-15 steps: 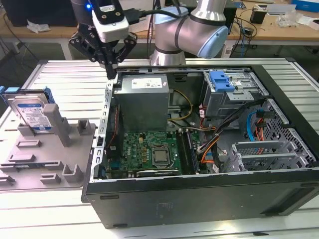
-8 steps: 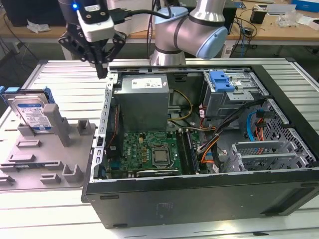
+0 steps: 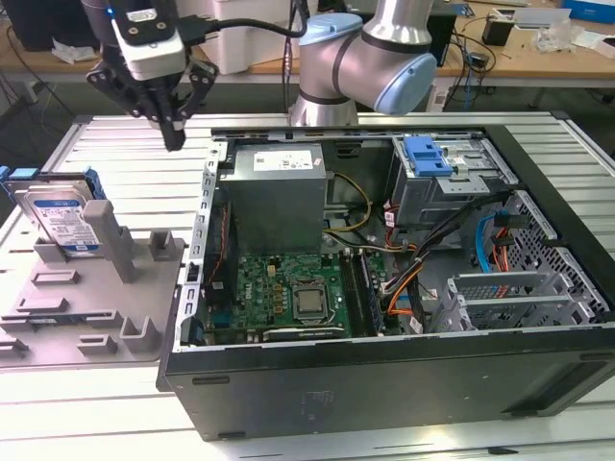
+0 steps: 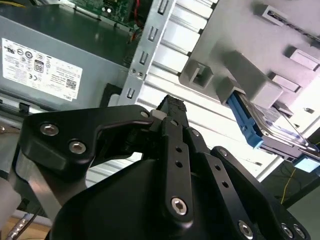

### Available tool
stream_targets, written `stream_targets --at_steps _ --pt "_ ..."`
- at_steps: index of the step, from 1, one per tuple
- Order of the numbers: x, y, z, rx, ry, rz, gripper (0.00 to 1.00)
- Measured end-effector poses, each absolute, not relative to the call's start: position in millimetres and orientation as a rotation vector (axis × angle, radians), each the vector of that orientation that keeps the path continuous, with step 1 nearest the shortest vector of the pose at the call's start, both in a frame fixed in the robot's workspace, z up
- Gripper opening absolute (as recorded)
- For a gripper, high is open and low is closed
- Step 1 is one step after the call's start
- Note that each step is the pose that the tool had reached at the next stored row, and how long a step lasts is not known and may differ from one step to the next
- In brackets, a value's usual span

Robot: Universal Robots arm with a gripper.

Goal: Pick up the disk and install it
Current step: 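Reach for the disk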

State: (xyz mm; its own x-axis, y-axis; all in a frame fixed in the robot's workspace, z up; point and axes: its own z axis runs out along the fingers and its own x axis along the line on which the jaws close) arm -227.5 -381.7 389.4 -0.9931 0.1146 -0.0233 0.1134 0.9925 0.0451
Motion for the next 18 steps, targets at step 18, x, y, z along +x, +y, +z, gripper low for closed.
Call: stream_targets --at_steps 18 --pt "-282 -370 388 0.212 3.107 0.068 0.11"
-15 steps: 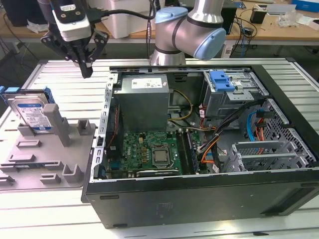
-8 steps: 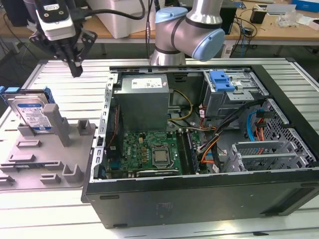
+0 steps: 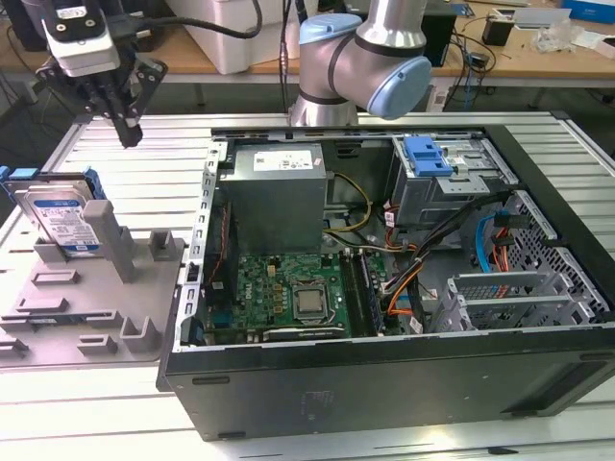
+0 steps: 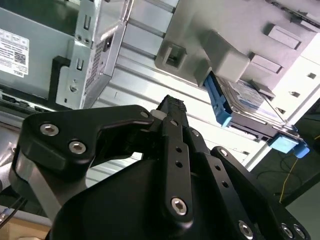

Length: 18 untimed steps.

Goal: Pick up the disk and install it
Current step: 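Reach for the disk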

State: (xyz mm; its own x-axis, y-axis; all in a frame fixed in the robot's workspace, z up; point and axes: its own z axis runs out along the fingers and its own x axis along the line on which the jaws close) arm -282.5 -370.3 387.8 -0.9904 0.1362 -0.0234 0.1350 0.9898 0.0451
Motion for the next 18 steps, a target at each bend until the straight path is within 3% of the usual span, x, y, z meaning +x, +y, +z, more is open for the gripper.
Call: stream_targets --at_steps 18 --pt "-339 -362 385 0.254 3.104 0.067 0.11"
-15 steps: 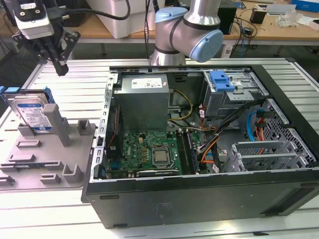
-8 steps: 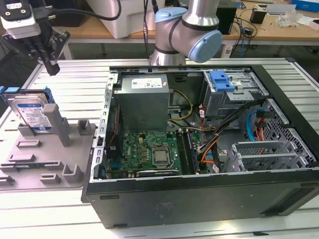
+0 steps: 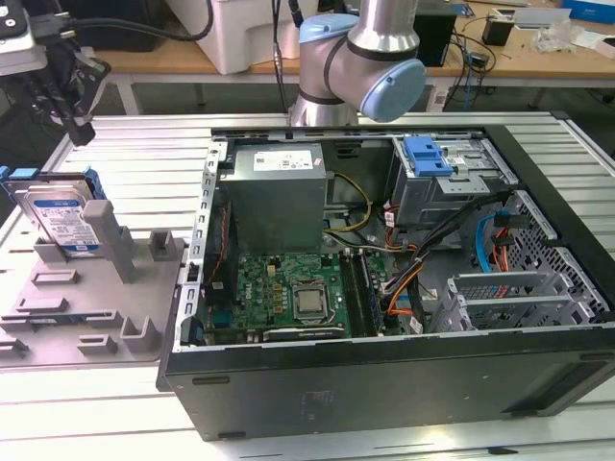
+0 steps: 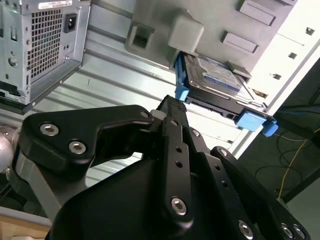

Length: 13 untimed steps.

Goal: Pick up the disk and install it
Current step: 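Reach for the disk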

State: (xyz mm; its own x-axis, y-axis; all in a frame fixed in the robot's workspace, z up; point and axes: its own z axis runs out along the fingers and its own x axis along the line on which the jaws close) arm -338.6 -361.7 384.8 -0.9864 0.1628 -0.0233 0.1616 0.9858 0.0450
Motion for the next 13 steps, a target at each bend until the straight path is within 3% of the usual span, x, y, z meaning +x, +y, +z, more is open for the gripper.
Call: stream_targets --at_steps 13 --pt "-386 -358 383 0.287 3.1 0.067 0.11"
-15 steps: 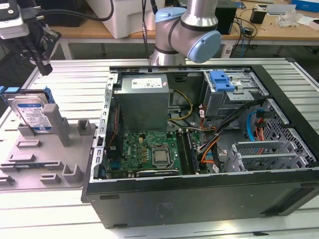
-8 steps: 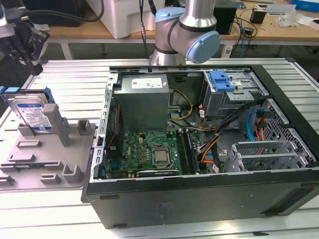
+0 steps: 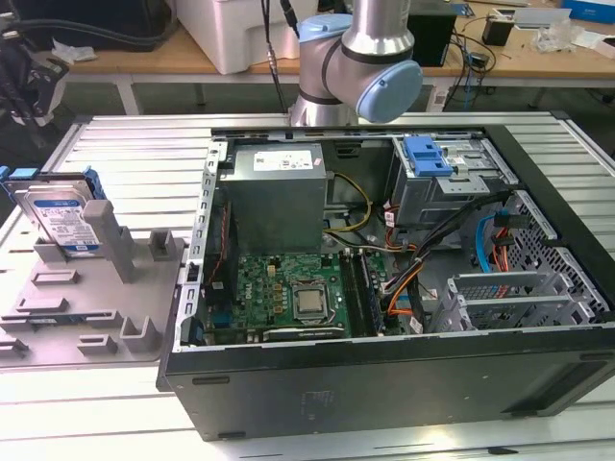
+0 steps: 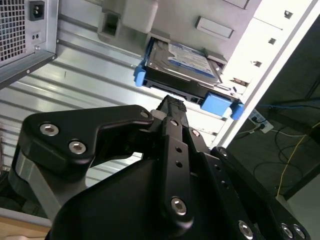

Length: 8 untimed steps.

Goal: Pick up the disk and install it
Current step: 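Reach for the disk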

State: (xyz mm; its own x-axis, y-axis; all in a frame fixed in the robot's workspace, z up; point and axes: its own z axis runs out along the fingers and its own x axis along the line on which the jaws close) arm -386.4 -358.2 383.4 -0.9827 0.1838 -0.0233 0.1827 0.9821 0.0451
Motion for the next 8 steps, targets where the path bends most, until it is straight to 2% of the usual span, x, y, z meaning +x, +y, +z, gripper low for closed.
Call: stream_targets --at_steps 8 --pt "-415 -357 383 0.303 3.099 0.07 0.11"
